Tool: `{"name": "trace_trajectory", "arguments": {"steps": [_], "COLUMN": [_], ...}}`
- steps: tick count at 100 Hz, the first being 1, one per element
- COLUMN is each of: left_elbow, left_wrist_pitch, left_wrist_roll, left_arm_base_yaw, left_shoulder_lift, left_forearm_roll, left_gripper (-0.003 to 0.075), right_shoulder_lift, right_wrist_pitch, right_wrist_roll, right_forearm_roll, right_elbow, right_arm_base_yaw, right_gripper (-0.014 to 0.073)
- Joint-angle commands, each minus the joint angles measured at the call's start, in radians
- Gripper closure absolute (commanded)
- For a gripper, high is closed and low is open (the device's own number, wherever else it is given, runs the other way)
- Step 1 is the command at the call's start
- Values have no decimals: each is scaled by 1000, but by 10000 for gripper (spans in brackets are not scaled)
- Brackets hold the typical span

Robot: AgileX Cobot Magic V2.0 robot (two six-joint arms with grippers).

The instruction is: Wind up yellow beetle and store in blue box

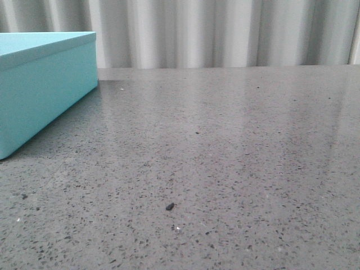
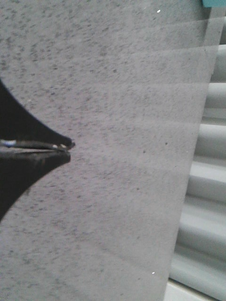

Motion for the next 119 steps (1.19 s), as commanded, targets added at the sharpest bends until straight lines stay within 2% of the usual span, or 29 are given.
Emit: {"name": "trace_trajectory", "arguments": {"steps": [1,15,42,51,65,119], "left_elbow": [25,25,25,25,25,25], "left_wrist_pitch": [-35,-35,-35,-35,-35,-35], "left_wrist_roll": [-1,-1,-1,-1,-1,-1], "left_arm_base_yaw": [2,2,2,2,2,2], "left_shoulder_lift": [-22,-22,-22,-22,-22,-22], "left_forearm_roll": [-6,-6,-6,-6,-6,-6], "left_gripper": [741,741,741,741,741,741], "right_shoulder_lift": [-25,-69,-96,-139,-218,-216], "right_wrist_pitch": [-79,-74,191,219,220,212], "right_wrist_roll": [-7,-7,-7,-9,-9,-9], "right_forearm_roll": [3,3,3,-1,1,3], "right_elbow": [15,62,62,63,63,63], "right_arm_base_yaw": [-33,-86,-119,-119,-119,-111], "right_gripper": [646,646,646,646,646,646]}}
